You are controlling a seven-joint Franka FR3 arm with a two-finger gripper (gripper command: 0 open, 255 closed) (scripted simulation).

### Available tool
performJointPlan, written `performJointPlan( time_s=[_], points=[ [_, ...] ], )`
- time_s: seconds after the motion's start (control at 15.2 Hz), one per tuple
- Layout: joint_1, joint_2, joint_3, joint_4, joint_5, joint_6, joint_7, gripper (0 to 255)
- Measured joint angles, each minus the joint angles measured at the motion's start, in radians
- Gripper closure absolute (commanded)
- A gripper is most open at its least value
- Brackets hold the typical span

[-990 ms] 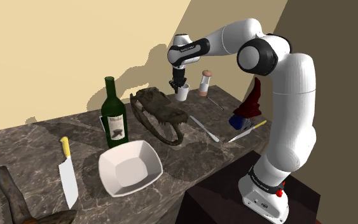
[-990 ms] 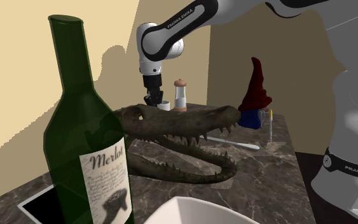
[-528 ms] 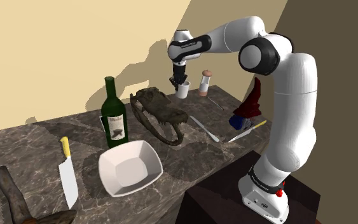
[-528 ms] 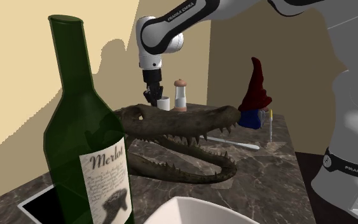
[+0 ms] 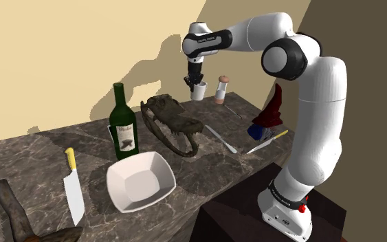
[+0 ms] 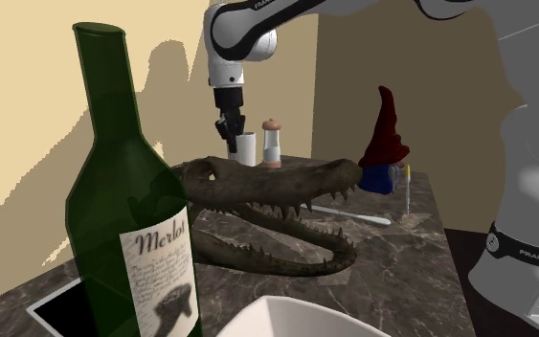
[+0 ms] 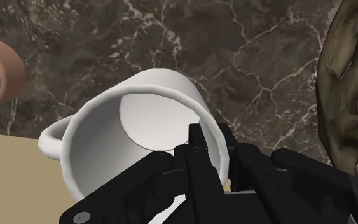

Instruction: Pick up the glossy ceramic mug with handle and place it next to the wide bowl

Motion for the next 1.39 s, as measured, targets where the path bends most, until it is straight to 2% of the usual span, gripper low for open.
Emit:
performJointPlan(
  time_s=[1.32,1.39],
  points=[
    [-0.005,-0.014,-0.003,0.246,0.000,-0.260,-0.009,255],
    [0.001,-0.036,-0.002,0.218,-0.003,-0.254,-0.003,255]
  ],
)
